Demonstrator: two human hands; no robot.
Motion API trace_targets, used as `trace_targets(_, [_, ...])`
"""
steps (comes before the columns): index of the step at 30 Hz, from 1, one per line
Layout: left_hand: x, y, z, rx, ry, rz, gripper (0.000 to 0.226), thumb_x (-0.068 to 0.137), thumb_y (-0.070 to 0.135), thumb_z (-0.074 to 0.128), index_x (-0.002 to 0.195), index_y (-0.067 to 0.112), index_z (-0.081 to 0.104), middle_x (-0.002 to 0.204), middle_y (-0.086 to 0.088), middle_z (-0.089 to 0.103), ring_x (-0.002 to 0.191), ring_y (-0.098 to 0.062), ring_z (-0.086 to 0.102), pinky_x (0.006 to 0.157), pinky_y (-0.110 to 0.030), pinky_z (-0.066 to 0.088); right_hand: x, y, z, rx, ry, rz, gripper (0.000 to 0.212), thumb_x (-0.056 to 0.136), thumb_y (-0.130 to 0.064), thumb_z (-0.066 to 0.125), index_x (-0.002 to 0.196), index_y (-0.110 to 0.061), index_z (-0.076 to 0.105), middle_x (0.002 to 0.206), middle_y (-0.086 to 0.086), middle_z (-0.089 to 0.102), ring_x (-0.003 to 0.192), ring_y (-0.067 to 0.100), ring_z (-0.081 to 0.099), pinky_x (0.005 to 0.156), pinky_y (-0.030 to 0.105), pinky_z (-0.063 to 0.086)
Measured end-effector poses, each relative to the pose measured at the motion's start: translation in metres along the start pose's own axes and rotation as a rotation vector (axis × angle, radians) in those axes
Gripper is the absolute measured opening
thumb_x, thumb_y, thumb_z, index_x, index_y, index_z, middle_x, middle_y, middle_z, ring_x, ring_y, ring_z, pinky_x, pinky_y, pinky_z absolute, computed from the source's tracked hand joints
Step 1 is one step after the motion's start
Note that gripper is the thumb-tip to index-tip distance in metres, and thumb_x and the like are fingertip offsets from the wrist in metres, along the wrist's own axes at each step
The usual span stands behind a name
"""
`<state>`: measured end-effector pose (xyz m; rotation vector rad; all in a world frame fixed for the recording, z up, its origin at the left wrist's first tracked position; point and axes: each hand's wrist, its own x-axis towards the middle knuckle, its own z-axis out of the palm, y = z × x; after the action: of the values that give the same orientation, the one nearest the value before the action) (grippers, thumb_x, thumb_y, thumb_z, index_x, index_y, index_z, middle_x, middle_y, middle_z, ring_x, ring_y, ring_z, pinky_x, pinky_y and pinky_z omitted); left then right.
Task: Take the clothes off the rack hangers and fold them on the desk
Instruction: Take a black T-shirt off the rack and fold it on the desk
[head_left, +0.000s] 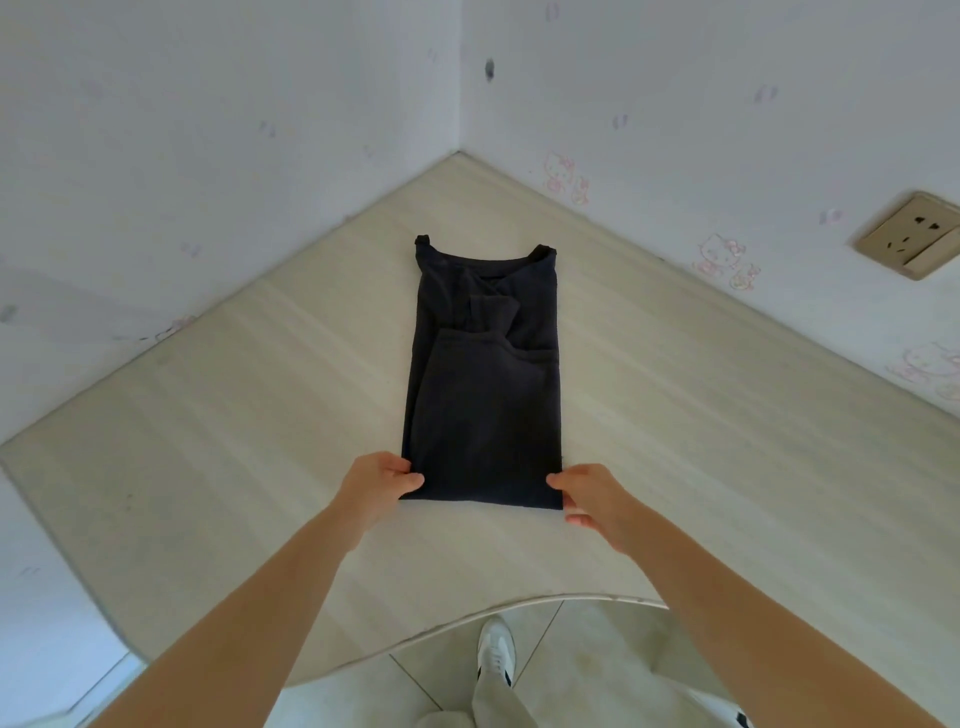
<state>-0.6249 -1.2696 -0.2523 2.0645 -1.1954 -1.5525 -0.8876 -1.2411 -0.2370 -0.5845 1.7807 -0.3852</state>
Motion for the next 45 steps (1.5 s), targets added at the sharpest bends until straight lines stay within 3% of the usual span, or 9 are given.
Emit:
trace_targets(7, [-0.012,-0.016,-0.009,-0.052,0.006,0.137,0.006,0.088,0.013,0.064,0.086,0.015,0.059,0.087,-0.005,0.064,0.085,-0.021,0.061,0.090,-0.041,0.052,-0.012,0.013,0.009,-0.104,0.099,-0.229,0.011,0.096,-0.015,0.053,0.103,-0.010,0.060,0.104,0.012,0.062,0.094,0.027,0.057,0.085,0.037,0.048])
trace_targets(13, [-0.038,-0.038,-0.017,-0.130,0.020,0.256,0.016,0.081,0.014,0.073,0.078,0.012,0.058,0.089,-0.005,0.068,0.083,-0.018,0.061,0.076,-0.025,0.045,-0.029,0.034,0.004,-0.009,0.197,-0.393,0.007,0.093,-0.008,0.055,0.098,-0.010,0.060,0.095,0.010,0.065,0.080,0.020,0.057,0.068,0.026,0.047])
trace_targets(20, [-0.061,-0.042,-0.003,0.057,0.018,0.448,0.042,0.081,-0.006,0.068,0.112,0.021,0.059,0.094,-0.005,0.066,0.090,-0.021,0.065,0.081,-0.030,0.056,-0.050,0.051,0.011,-0.081,0.195,-0.515,0.045,0.088,0.005,0.056,0.124,-0.019,0.044,0.092,0.013,0.062,0.072,0.018,0.056,0.057,0.014,0.045])
trace_targets(25, [-0.088,-0.048,-0.004,0.307,0.180,0.711,0.025,0.077,0.000,0.076,0.097,0.014,0.072,0.091,0.000,0.067,0.079,-0.015,0.065,0.077,-0.029,0.058,-0.078,0.063,0.009,-0.424,0.414,-0.701,0.024,0.090,-0.003,0.061,0.108,-0.017,0.068,0.098,-0.005,0.059,0.081,0.005,0.050,0.069,0.001,0.034])
trace_targets(31, [-0.140,-0.020,-0.029,0.224,0.244,0.918,0.018,0.074,0.004,0.079,0.083,0.016,0.067,0.097,0.008,0.055,0.086,-0.008,0.057,0.075,-0.014,0.048,-0.127,0.054,-0.013,-0.229,0.496,-0.928,0.021,0.082,-0.001,0.069,0.089,-0.021,0.067,0.098,-0.004,0.051,0.089,0.007,0.055,0.075,0.009,0.043])
trace_targets(34, [-0.163,-0.001,-0.037,0.039,0.132,0.872,0.014,0.087,0.007,0.068,0.091,0.018,0.060,0.101,0.010,0.062,0.095,-0.004,0.060,0.081,-0.017,0.048,-0.150,0.045,-0.016,-0.107,0.439,-0.956,0.018,0.090,-0.003,0.058,0.096,-0.020,0.057,0.093,-0.008,0.059,0.088,0.004,0.057,0.076,0.016,0.043])
trace_targets(36, [-0.174,0.007,-0.037,-0.029,0.102,0.844,0.007,0.096,0.014,0.057,0.095,0.019,0.053,0.082,0.007,0.060,0.075,-0.003,0.058,0.067,-0.018,0.046,-0.162,0.038,-0.013,-0.024,0.409,-0.974,0.012,0.096,-0.008,0.051,0.101,-0.018,0.053,0.088,-0.011,0.059,0.080,0.002,0.056,0.069,0.015,0.043])
trace_targets(39, [-0.172,0.017,-0.034,-0.018,0.262,0.836,0.004,0.100,0.026,0.047,0.101,0.022,0.046,0.079,0.005,0.060,0.070,-0.005,0.057,0.060,-0.020,0.044,-0.166,0.020,-0.007,0.020,0.443,-1.018,0.010,0.101,-0.013,0.043,0.105,-0.020,0.049,0.089,-0.015,0.057,0.081,-0.004,0.053,0.067,0.008,0.041])
trace_targets(45, [-0.105,0.038,-0.021,-0.104,0.401,0.633,0.016,0.099,0.032,0.050,0.113,0.024,0.052,0.099,0.007,0.064,0.092,-0.012,0.062,0.079,-0.029,0.052,-0.103,-0.020,0.002,-0.049,0.467,-0.865,0.012,0.102,-0.021,0.041,0.106,-0.020,0.052,0.089,-0.014,0.057,0.081,0.003,0.056,0.065,0.014,0.040])
